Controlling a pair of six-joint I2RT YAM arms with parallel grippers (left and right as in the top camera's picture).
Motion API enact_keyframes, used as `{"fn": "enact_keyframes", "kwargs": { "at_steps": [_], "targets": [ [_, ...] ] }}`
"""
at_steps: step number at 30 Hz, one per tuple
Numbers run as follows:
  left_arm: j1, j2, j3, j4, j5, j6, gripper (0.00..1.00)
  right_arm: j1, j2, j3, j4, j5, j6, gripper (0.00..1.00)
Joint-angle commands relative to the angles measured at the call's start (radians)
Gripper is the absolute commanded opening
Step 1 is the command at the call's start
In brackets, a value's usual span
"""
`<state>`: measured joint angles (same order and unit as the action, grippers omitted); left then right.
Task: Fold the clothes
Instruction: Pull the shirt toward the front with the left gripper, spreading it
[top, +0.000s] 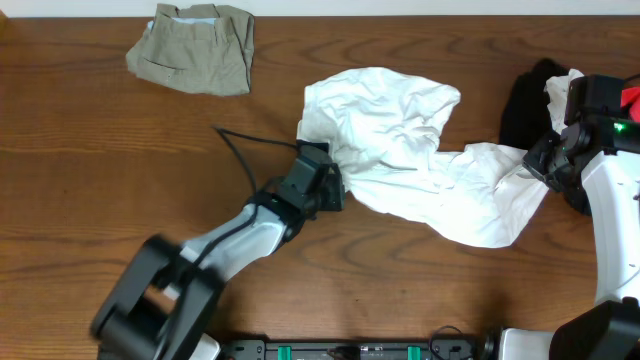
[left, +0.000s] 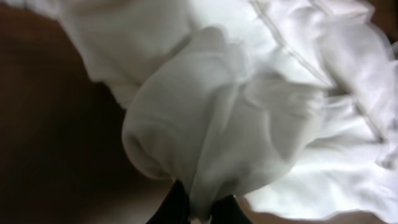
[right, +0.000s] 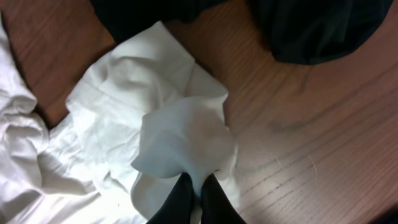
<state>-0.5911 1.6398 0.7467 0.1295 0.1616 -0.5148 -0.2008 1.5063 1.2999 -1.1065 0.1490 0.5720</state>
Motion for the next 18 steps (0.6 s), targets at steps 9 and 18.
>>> {"fn": "enact_keyframes", "kwargs": {
  "at_steps": [9,18],
  "targets": [
    [0.001,-0.352,0.000,-0.439,-0.111,-0.028,0.06,0.006,0.005,0.000,-0.027,0.002,-0.013,0.03],
    [0.001,-0.593,0.000,-0.792,-0.401,-0.108,0.15,0.058,0.005,0.000,-0.018,0.003,-0.012,0.04]
  ]
}}
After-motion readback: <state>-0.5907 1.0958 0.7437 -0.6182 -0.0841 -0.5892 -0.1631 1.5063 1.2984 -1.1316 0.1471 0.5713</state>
